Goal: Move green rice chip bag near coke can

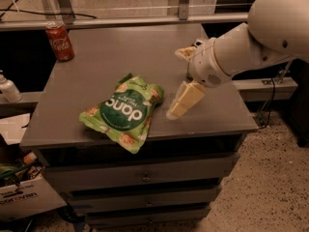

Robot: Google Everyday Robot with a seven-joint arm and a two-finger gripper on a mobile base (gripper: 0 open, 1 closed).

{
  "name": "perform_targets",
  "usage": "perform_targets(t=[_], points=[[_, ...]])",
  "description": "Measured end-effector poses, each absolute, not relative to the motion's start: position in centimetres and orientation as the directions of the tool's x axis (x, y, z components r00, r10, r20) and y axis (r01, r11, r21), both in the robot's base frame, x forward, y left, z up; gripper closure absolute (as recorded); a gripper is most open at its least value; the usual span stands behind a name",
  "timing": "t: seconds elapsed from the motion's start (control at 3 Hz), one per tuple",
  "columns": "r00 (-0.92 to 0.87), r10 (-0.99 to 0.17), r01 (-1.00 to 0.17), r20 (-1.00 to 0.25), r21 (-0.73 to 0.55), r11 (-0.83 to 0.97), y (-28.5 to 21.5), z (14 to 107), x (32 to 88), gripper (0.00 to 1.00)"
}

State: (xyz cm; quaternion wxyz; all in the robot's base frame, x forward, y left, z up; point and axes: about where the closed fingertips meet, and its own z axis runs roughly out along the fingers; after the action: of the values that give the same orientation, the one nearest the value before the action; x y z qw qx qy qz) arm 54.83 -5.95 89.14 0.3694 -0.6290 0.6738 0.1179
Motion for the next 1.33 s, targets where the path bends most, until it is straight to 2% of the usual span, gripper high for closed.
perform_targets(t=[1.0, 1.33], points=[[0.087, -0.72, -0.971, -0.689, -0.221, 0.094, 0.1, 84.6, 56.0, 0.0], [0.091, -0.714, -0.977, -0.694, -0.2, 0.069, 1.3, 83.5, 55.6, 0.17]])
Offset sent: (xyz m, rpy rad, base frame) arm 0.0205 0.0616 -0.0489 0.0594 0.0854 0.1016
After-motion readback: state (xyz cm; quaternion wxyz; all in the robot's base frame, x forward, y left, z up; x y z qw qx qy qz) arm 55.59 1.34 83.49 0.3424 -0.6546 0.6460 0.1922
